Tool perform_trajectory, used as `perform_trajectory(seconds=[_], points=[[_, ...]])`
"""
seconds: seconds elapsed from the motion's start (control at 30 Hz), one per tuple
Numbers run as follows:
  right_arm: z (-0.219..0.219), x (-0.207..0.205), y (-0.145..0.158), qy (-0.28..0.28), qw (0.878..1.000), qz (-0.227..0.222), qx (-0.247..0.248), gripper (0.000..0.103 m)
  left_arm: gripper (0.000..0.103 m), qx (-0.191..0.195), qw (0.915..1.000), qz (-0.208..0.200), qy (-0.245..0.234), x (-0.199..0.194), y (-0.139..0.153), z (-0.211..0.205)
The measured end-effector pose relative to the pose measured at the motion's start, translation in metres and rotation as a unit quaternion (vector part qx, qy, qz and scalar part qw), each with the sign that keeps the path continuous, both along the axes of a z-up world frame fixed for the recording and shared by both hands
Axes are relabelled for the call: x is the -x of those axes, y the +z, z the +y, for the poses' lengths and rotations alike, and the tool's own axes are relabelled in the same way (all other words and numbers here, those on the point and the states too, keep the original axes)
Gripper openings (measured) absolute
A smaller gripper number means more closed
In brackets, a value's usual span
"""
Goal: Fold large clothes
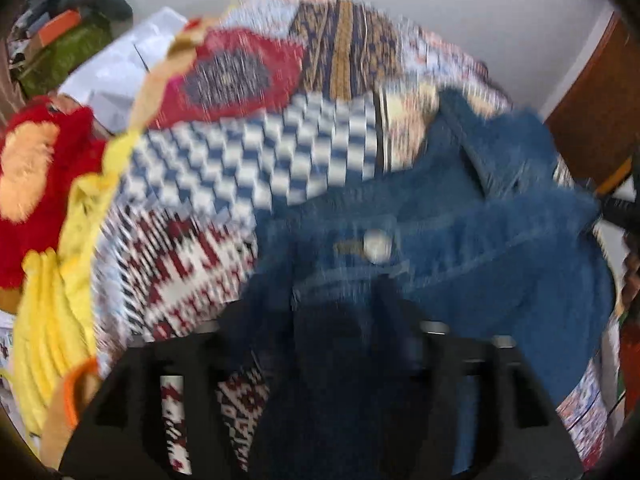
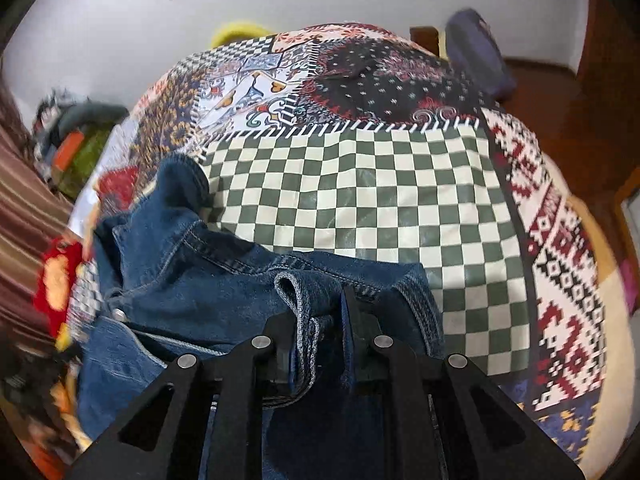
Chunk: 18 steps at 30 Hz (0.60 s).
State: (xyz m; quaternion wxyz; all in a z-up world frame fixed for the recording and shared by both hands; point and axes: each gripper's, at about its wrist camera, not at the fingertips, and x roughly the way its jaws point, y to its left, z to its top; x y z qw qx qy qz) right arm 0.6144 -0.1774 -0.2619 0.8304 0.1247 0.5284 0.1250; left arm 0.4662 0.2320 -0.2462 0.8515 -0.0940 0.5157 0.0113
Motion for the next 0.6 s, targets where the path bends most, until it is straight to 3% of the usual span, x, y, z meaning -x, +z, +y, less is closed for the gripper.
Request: perform_trajectory(seconds=[0.1,0.23,0.27,0.33,0.37,0.43,0.5,0.6], points=[[-0.009,0.001,0.012,-0.004,1.000,-0.003,-0.027,0.014,0.073,0.013,0.9996,0.025,-0.002,0.004,-0.021,-0.004],[-0.015,0.001,0.036,-0.008,0.999,-0.014,-0.030,0.016,0.079,0.036,0.9990,0.024,0.012,0.006,-0.030,0.002],[-0.016,0.002,0.045,-0.016,0.999,-0.027,-0.014,0.016,0.080,0.039,0.9988,0.025,0.016,0.007,-0.032,0.003],[-0.029,0.010,0.074,-0.083,0.988,-0.094,0.091,0.016,0.080,0.032,0.9991,0.023,0.014,0.009,-0.032,0.001],[-0.040,0.013,0.087,-0.103,0.982,-0.115,0.107,0.016,0.080,0.024,0.9994,0.021,0.013,0.011,-0.031,-0.001],[-0.060,0.017,0.100,-0.097,0.986,-0.115,0.067,0.016,0.080,0.015,0.9996,0.019,0.012,0.013,-0.030,-0.004],[-0.069,0.022,0.103,-0.063,0.992,-0.098,0.050,0.016,0.078,0.009,0.9998,0.018,0.007,0.011,-0.029,-0.006],[-0.062,0.036,0.097,-0.028,0.991,-0.091,0.094,0.016,0.052,0.026,0.9995,0.013,-0.014,0.005,-0.025,-0.009]])
